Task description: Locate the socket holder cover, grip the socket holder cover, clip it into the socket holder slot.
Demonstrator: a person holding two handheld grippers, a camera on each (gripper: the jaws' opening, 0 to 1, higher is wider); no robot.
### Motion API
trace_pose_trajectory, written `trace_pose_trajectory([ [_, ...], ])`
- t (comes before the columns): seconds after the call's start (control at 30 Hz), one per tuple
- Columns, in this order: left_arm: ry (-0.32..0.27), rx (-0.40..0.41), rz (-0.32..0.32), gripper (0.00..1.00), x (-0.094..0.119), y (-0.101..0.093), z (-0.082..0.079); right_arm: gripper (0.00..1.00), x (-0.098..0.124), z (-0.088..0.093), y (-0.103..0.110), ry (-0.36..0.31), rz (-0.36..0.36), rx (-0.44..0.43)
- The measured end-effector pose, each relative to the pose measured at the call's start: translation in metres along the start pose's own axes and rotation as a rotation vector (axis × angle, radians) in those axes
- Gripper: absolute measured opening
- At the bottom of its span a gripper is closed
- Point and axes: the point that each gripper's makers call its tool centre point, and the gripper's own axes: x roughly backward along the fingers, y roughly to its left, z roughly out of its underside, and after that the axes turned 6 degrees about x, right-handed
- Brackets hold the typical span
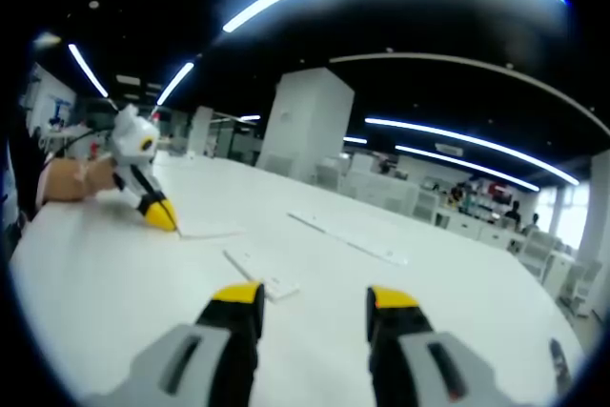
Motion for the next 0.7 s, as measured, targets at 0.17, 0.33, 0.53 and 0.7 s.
trace_pose_trajectory([
  [0.17,-0.001,-0.001,-0.001,0.03,-0.001,0.0036,-0.0037,0.44,-0.0001,0.0,0.0001,0.0,0.0,0.001],
  [0.33,-0.002,-0.001,-0.001,0.03,-0.0016,0.0058,-0.006,0.44,-0.0001,-0.0001,0.0003,0.0,0.0,0.0],
  [0.53,-0.003,-0.001,-0.001,0.03,-0.0023,0.0077,-0.008,0.44,-0.0003,0.0002,-0.0001,0.001,-0.001,0.0],
  [0.7,-0.004,-0.002,-0.003,0.03,-0.0023,0.0076,-0.0082,0.44,-0.0003,0.0,0.0001,0.001,0.0,0.001],
])
